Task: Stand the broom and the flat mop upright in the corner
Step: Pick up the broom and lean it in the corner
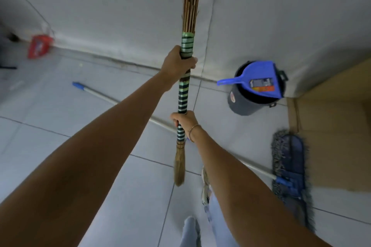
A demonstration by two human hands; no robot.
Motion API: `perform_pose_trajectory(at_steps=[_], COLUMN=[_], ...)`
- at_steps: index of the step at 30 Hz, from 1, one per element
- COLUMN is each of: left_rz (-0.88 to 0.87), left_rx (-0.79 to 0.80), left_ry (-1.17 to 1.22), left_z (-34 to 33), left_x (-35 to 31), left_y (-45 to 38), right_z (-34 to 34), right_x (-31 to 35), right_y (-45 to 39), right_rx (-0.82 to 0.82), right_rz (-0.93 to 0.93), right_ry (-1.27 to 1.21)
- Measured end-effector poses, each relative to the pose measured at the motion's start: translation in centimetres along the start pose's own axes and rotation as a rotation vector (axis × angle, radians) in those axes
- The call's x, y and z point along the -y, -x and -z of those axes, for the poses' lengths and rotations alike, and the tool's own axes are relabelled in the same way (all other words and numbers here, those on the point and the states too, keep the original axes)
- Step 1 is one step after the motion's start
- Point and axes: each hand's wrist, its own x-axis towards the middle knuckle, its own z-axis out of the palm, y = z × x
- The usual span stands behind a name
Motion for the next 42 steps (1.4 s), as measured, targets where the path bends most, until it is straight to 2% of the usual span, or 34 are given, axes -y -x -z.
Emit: perform_pose_trajectory(at_steps=[3, 6, 9, 15, 21, 27, 32, 36, 42], left_rz=[-0.157, -0.235, -0.282, -0.393, -0.564, -0.544, -0.541, -0.569, -0.627], left_rx=[0.098, 0.208, 0.354, 0.595, 0.661, 0.773, 0.807, 0.775, 0.759], left_ry=[0.019, 0.019, 0.027, -0.021, -0.026, -0.017, -0.032, -0.021, -0.031], left_z=[0.0, -1.7, -6.2, -17.5, -30.1, -44.9, -59.9, -70.0, -76.4], left_x=[-7.5, -12.1, -16.1, -20.5, -21.7, -22.8, -23.1, -24.2, -27.5], left_y=[7.6, 12.2, 17.9, 25.2, 34.1, 42.2, 47.6, 50.8, 52.0], right_z=[3.0, 6.4, 11.2, 20.3, 29.4, 41.1, 53.2, 62.0, 69.8], right_x=[3.4, 4.3, 3.3, -0.6, -7.2, -15.8, -23.1, -26.5, -27.5], right_y=[8.7, 14.8, 21.8, 30.6, 39.9, 48.8, 55.0, 59.7, 63.2], right_rx=[-0.048, -0.092, -0.169, -0.37, -0.504, -0.68, -0.707, -0.709, -0.714], right_rz=[0.084, 0.114, 0.135, 0.167, 0.194, 0.117, 0.069, 0.075, 0.102], right_ry=[0.026, 0.023, -0.013, -0.124, -0.246, -0.268, -0.267, -0.211, -0.052])
